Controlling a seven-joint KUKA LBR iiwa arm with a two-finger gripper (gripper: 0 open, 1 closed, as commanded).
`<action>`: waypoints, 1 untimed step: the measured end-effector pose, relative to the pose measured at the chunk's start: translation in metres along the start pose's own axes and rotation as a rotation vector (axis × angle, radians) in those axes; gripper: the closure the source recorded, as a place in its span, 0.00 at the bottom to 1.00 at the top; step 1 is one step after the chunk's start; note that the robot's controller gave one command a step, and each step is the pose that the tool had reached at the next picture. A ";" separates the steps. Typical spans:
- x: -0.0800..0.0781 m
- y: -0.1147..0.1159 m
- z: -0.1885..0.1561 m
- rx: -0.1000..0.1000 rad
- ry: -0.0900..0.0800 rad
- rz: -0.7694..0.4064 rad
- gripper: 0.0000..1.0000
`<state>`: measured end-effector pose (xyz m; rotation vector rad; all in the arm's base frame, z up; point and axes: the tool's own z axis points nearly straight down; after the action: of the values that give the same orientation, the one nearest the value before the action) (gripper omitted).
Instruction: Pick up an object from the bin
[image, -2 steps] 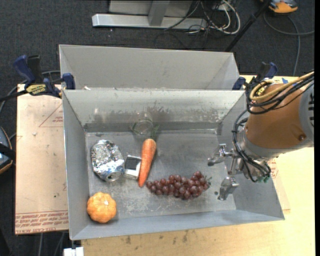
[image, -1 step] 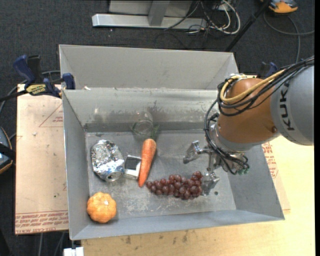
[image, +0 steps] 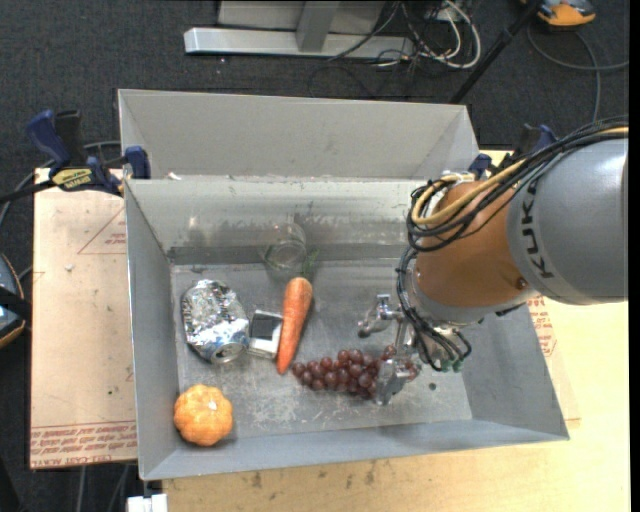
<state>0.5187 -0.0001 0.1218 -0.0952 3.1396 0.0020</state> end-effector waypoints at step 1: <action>0.002 -0.002 0.039 0.000 0.001 -0.287 0.00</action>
Offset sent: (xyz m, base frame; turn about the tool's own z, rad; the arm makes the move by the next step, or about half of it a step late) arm -0.0011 0.0102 -0.0518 0.0650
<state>0.5173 -0.0018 0.0829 -0.5438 3.0942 0.0019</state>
